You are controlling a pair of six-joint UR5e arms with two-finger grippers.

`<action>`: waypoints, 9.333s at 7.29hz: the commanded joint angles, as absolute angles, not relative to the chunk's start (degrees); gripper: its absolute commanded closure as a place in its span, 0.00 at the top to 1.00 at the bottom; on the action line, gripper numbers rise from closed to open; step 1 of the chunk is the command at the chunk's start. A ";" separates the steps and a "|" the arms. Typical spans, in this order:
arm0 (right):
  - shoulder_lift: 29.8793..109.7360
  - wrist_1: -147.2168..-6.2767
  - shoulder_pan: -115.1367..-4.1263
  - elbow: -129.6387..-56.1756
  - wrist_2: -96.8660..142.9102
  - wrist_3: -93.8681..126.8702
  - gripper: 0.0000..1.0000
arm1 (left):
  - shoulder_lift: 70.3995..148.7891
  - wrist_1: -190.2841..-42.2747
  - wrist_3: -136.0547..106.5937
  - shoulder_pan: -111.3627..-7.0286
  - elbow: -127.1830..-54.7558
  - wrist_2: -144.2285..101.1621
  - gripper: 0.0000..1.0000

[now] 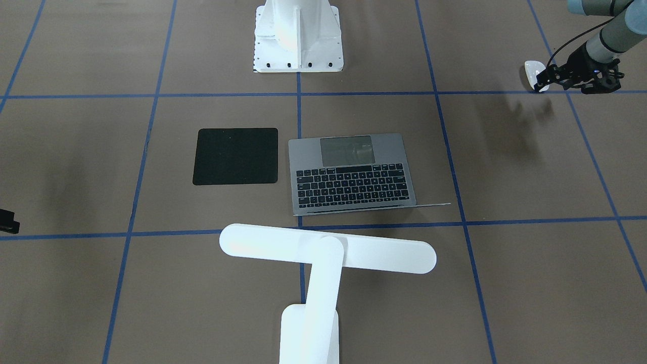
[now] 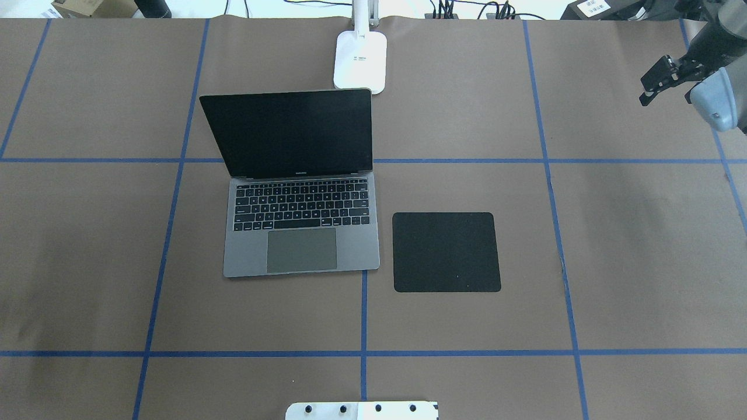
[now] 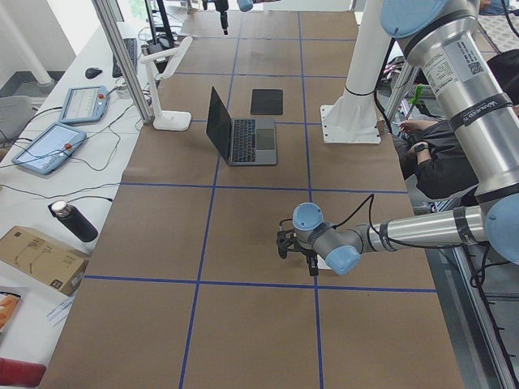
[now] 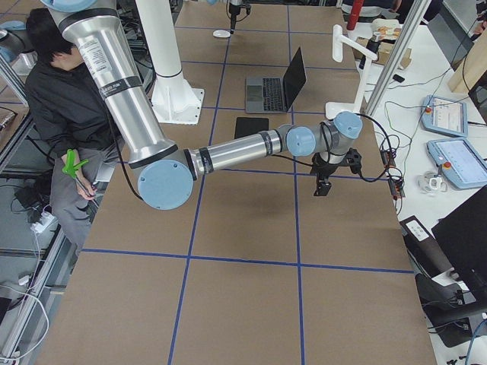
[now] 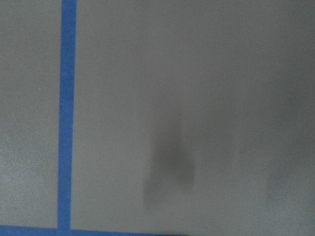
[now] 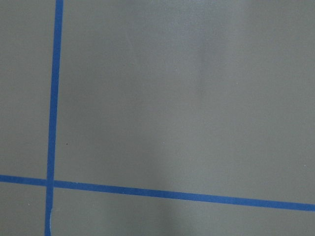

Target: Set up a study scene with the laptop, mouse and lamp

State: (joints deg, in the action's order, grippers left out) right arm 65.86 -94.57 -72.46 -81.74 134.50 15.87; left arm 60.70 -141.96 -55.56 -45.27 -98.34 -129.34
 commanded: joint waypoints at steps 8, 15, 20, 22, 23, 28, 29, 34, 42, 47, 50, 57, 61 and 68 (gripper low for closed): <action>65.92 -94.39 -71.98 -81.74 134.65 16.26 0.99 | 57.48 -145.64 -63.54 -36.66 -98.96 -129.29 1.00; 65.92 -94.39 -71.46 -81.65 134.56 16.17 0.99 | 57.48 -145.55 -63.63 -34.37 -98.79 -128.23 1.00; 65.92 -94.31 -71.28 -81.74 134.56 16.17 0.99 | 57.83 -145.28 -63.63 -34.10 -98.17 -128.32 0.92; 65.92 -94.31 -71.19 -81.74 134.65 16.17 0.99 | 57.83 -145.28 -63.63 -34.10 -98.00 -128.32 0.73; 65.92 -94.31 -71.19 -81.74 134.56 16.17 0.99 | 57.75 -145.20 -63.63 -34.10 -98.09 -128.32 0.68; 65.92 -94.31 -71.19 -81.83 134.65 16.17 0.99 | 57.30 -145.46 -63.81 -34.80 -101.42 -128.67 0.10; 65.92 -94.31 -71.19 -81.83 134.82 16.17 0.99 | 57.65 -145.37 -63.81 -34.80 -102.56 -128.67 0.09; 66.01 -94.22 -71.28 -81.83 135.18 16.26 0.99 | 61.51 -144.67 -65.57 -36.29 -107.75 -128.50 0.00; 66.97 -94.22 -71.28 -81.56 135.18 16.26 0.99 | 99.09 -105.07 -77.84 -36.22 -112.85 -128.58 0.00; 67.68 -94.22 -71.37 -82.18 134.56 16.26 0.99 | 120.10 -87.99 -80.77 -31.12 -108.66 -128.06 0.00; 67.76 -94.22 -71.37 -82.18 133.34 16.35 0.99 | 132.33 -88.24 -80.77 -30.76 -96.63 -125.25 0.00; 67.85 -94.22 -71.28 -82.53 133.33 16.52 0.99 | 149.58 -93.30 -80.77 -28.23 -77.03 -121.33 0.00; 67.76 -94.22 -71.28 -82.97 133.24 16.61 0.99 | 152.91 -105.18 -80.77 -27.16 -64.29 -119.88 0.00; 67.76 -94.22 -71.37 -82.88 133.24 16.61 0.99 | 154.16 -109.33 -80.77 -25.14 -60.12 -117.08 0.18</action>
State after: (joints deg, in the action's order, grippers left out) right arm 67.76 -94.22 -71.37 -82.96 133.23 16.61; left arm 154.01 -108.68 -80.77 -25.51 -60.85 -117.72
